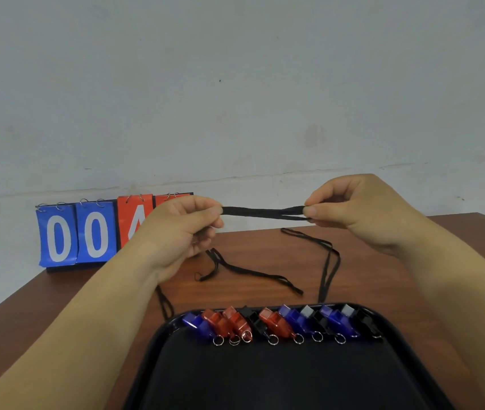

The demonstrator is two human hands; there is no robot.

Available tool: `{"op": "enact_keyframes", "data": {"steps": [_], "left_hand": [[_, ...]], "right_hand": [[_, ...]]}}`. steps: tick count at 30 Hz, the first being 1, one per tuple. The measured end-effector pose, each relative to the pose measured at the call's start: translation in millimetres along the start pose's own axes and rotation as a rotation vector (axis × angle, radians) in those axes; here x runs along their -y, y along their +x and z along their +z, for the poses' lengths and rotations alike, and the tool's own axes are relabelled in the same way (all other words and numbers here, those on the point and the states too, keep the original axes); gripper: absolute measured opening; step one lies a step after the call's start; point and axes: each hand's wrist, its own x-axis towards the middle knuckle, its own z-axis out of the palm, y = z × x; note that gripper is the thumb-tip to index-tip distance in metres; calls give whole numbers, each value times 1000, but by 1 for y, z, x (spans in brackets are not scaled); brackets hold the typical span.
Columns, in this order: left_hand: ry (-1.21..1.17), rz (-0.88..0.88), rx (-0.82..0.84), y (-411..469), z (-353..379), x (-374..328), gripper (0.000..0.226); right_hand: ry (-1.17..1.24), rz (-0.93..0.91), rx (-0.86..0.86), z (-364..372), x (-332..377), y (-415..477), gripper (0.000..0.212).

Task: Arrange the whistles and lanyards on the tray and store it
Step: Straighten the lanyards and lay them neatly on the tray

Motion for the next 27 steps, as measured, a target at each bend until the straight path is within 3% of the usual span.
{"op": "enact_keyframes", "data": {"steps": [9,13,19,27], "left_hand": [[-74,-25,-186,13,-15,8,7],[93,10,-192,10,-21,8,9],[547,25,-40,-32,-27,8,9],[865,-130,230,-106,-26,48,14]], "right_hand": [[15,52,-66,-5,-13,7,9],[-40,50,-55,-9,-13,5,7],[-285,51,33,-10,-6,-36,8],[-675,91,364,11,-25,-122,3]]}}
